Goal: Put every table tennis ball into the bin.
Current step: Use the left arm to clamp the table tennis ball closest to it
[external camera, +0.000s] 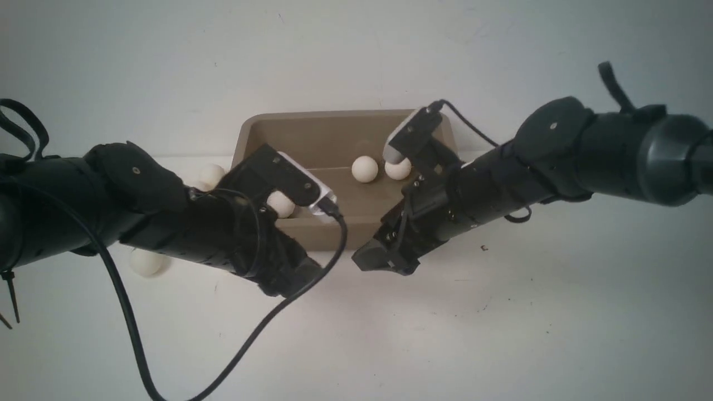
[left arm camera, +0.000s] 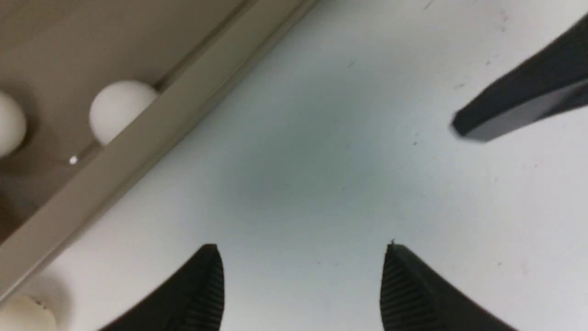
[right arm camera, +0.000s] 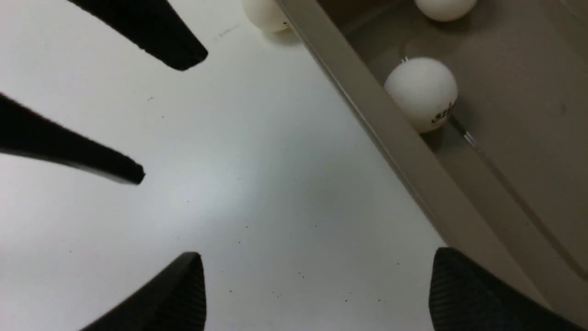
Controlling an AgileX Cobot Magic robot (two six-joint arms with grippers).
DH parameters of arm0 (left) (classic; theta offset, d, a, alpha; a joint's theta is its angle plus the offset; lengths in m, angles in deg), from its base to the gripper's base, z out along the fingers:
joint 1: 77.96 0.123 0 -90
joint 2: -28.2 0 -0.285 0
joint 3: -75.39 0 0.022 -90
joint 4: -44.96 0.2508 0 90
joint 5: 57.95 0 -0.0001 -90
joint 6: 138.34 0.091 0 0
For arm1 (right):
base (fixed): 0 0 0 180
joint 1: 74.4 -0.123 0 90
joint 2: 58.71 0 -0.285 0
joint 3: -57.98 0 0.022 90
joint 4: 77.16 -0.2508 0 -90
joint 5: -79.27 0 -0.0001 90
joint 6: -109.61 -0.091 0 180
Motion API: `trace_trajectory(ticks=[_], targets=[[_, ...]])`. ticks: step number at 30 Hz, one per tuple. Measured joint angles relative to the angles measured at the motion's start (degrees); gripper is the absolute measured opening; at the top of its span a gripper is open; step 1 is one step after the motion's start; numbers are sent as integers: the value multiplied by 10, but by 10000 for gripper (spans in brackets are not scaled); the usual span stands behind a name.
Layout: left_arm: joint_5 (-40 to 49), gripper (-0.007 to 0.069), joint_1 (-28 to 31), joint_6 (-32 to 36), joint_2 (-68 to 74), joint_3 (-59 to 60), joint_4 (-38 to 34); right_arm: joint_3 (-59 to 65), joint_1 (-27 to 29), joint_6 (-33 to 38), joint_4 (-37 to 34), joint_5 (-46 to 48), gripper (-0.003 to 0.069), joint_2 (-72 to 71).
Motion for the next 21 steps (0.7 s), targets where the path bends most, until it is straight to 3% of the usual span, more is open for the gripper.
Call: trace_trajectory(ticks=[10, 14, 21], targets=[[13, 415, 34, -68, 0, 3, 102, 0, 0, 0, 5, 0, 591, -11], [15, 415, 90, -114, -2, 3, 140, 0, 0, 4, 6, -1, 590, -46], [15, 415, 158, -131, -47, 3, 146, 0, 0, 12, 6, -22, 590, -111]])
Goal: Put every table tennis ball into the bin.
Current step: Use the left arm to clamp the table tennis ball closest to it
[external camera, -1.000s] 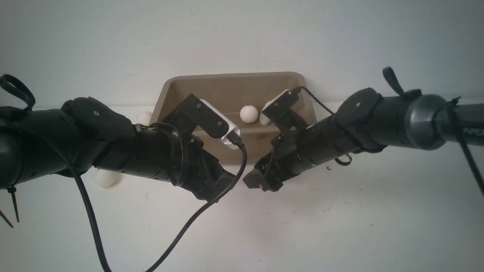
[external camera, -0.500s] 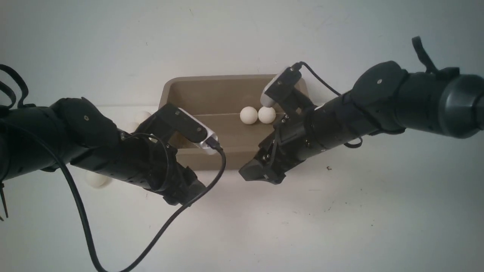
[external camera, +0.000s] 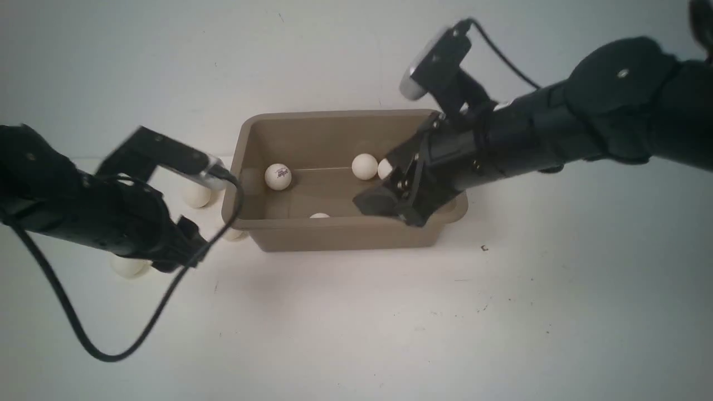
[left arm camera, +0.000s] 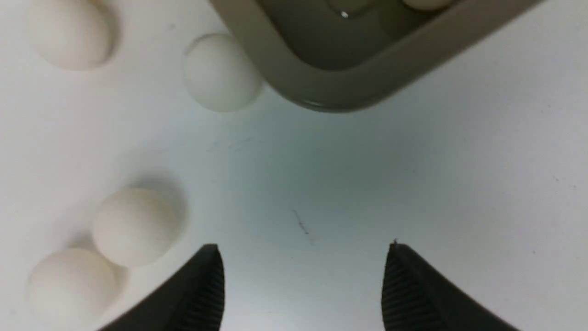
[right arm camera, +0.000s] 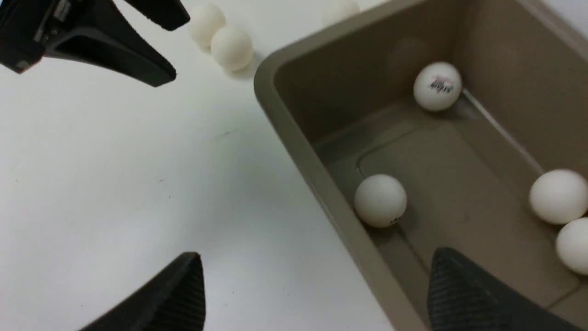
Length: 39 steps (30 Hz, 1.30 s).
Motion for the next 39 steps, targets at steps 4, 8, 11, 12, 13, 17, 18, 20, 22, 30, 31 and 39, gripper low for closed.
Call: trace_trajectory(ticks=[4, 8, 11, 12, 13, 17, 18, 20, 22, 30, 31, 39], targets=[[7, 415, 28, -2, -25, 0, 12, 0, 0, 5, 0, -11, 590, -22], [10, 415, 67, -8, -29, 1, 47, 0, 0, 14, 0, -13, 590, -32], [0, 415, 99, -4, -29, 0, 82, 0, 0, 14, 0, -13, 590, -32], [-9, 415, 109, -1, -29, 1, 96, 0, 0, 14, 0, -13, 590, -32], [-12, 415, 117, 2, -29, 1, 103, 0, 0, 14, 0, -13, 590, -32], [-24, 418, 137, 35, -29, 2, 125, 0, 0, 15, 0, -13, 590, -32], [-24, 427, 138, 57, -28, 2, 126, 0, 0, 15, 0, -13, 590, -32], [-35, 454, 138, 95, -21, 2, 116, 0, 0, 17, 0, -13, 590, -32], [-48, 477, 138, 129, -9, 2, 102, 0, 0, 18, 0, -13, 590, -32], [-99, 513, 138, 204, 79, 2, 45, 0, 0, 23, -1, -13, 590, -32], [-109, 513, 138, 212, 92, 2, 42, 0, 0, 24, -1, -13, 590, -32], [-183, 513, 138, 223, 129, 2, 25, 0, 0, 25, -2, -13, 590, -32]])
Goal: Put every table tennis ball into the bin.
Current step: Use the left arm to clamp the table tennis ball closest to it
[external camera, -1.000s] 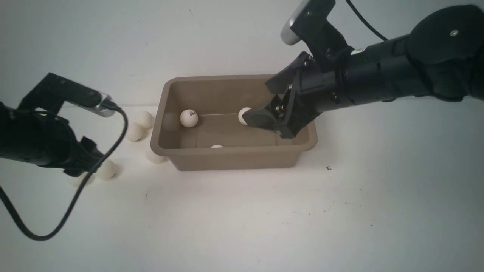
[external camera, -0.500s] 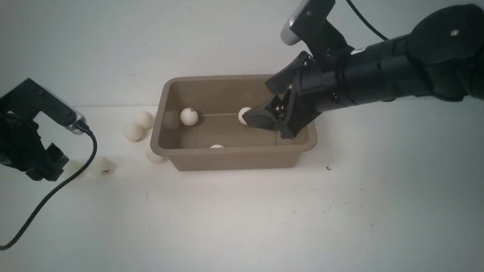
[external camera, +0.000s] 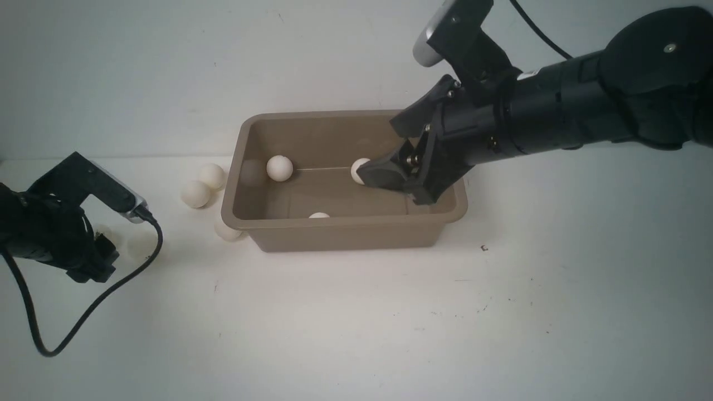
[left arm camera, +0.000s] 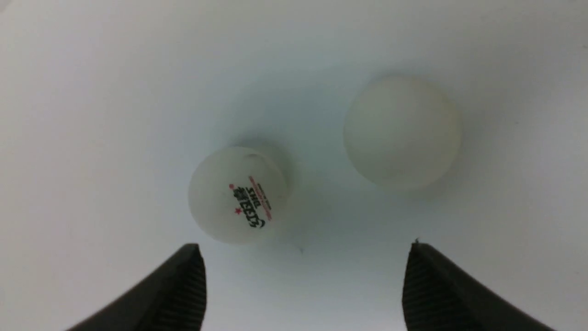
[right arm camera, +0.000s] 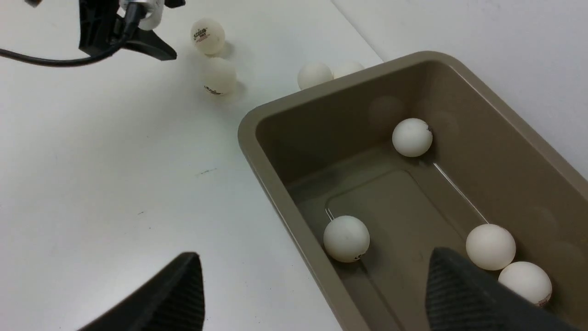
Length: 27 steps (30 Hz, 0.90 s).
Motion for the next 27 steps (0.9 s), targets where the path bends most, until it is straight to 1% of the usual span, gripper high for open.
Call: trace_trajectory(ticks=[10, 14, 16, 18, 20, 21, 22, 23, 24, 27], targets=[[-80, 513, 0, 4, 38, 0, -3, 0, 0, 0, -5, 0, 590, 0], [-125, 489, 0, 4, 67, -1, -4, 0, 0, 0, -6, 2, 590, 0], [-154, 424, 0, 4, 87, -1, -4, 0, 0, 1, -6, 3, 590, 0], [-164, 336, 0, 4, 101, -1, -4, 0, 0, 1, -6, 4, 590, 0], [-169, 213, 0, 4, 108, -1, -1, 0, 0, 1, -7, 8, 589, 0], [-169, 124, -1, 4, 109, -1, 3, 0, 0, 1, -7, 11, 589, 0], [-166, 71, -2, 4, 109, -1, 9, 0, 0, 1, -10, 13, 588, 0], [-163, 38, -4, 4, 107, -1, 14, 0, 0, 1, -12, 14, 588, 0], [-157, 22, -6, 4, 102, -1, 16, 0, 0, 2, -15, 14, 588, 0], [-151, -1, -20, 4, 74, -1, 20, 0, 0, 3, -22, 15, 588, 0]])
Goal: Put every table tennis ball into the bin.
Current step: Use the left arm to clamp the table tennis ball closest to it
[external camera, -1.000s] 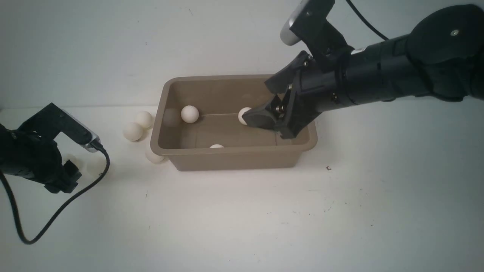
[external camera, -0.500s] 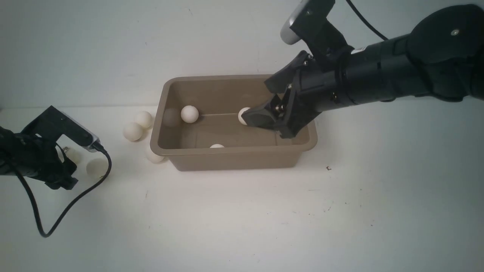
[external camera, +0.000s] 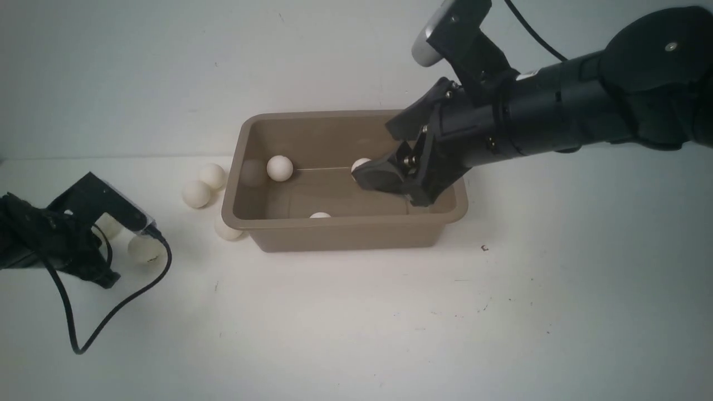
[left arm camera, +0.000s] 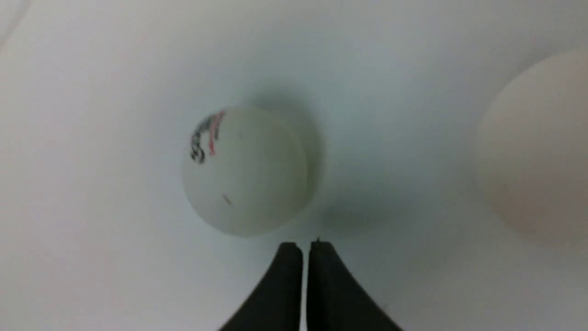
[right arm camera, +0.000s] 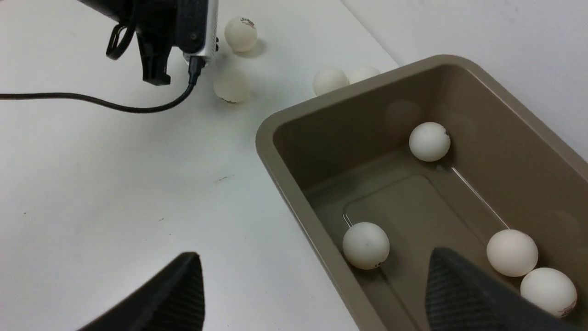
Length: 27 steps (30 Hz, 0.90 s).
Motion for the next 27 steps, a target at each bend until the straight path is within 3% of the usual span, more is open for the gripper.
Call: trace_trajectory(ticks=[7, 13, 15, 22, 27], targets=[[-10, -1, -50, 0, -105, 0, 2, 0, 0, 6, -11, 0, 587, 0], [-19, 24, -52, 0, -136, 0, 3, 0, 0, 14, -19, 0, 587, 0], [-9, 75, -50, 0, -136, 0, 2, 0, 0, 17, -22, 0, 587, 0], [104, 384, -36, -59, -136, -24, -72, 0, 0, 17, -23, 0, 587, 0], [203, 430, 16, -97, -136, -68, -109, 0, 0, 17, -24, 0, 587, 0]])
